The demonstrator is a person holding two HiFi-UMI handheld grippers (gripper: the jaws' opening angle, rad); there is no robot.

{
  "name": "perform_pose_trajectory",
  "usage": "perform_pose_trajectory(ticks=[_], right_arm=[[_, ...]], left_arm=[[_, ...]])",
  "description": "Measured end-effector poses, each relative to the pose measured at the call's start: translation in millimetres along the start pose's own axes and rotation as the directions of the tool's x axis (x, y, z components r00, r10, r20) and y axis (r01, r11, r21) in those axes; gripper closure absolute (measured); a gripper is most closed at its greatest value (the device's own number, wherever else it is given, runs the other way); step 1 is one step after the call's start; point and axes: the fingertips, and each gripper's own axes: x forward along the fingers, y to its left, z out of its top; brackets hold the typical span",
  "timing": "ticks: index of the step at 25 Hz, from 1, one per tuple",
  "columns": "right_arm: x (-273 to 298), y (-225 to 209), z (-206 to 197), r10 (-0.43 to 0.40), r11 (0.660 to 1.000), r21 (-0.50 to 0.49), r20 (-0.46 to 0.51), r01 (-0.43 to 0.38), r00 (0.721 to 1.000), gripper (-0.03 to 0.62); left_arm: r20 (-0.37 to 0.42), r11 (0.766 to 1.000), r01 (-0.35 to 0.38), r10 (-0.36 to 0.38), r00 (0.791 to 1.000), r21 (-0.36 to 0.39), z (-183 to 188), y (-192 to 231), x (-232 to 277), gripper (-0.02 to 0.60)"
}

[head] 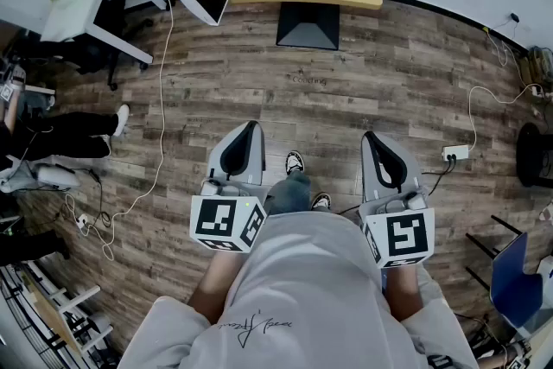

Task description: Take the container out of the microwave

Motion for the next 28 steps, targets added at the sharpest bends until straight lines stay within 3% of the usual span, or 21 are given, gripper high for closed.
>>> perform_pose_trajectory(ticks=[9, 12, 16, 22, 28], right_arm=[[49.9, -1.4, 30.4, -0.025, 0.993, 0.119, 0.011, 0.023, 1.0, 0.6], [64.6, -3.5, 51.0, -0.026, 0.989, 0.147, 0.08, 0.014, 0.996, 0.599], [79.7, -1.6, 78.6, -0.011, 0.989, 0.15, 0.179, -0.016, 0.984, 0.585], [110.0, 2.8, 81.5, 0.018, 0.984, 0.174, 0.145, -0.043, 0.989, 0.585], [139.2, 2.8, 83.0, 0.003, 0.983, 0.18, 0.12, -0.025, 0.993, 0.586]], left_arm=[[0.071, 0.997, 0.078, -0.079, 0.994, 0.017, 42.7, 39.2, 25.6, 0.584], [0.058, 0.995, 0.098, -0.096, 0.994, -0.023, 47.4, 55.7, 39.7, 0.584], [0.047, 0.994, 0.109, -0.107, 0.993, -0.025, 51.4, 72.9, 57.7, 0.583], [0.059, 0.992, 0.122, -0.121, 0.991, -0.012, 59.0, 89.6, 73.7, 0.583], [0.084, 0.991, 0.118, -0.113, 0.99, -0.069, 68.4, 109.7, 84.3, 0.583]])
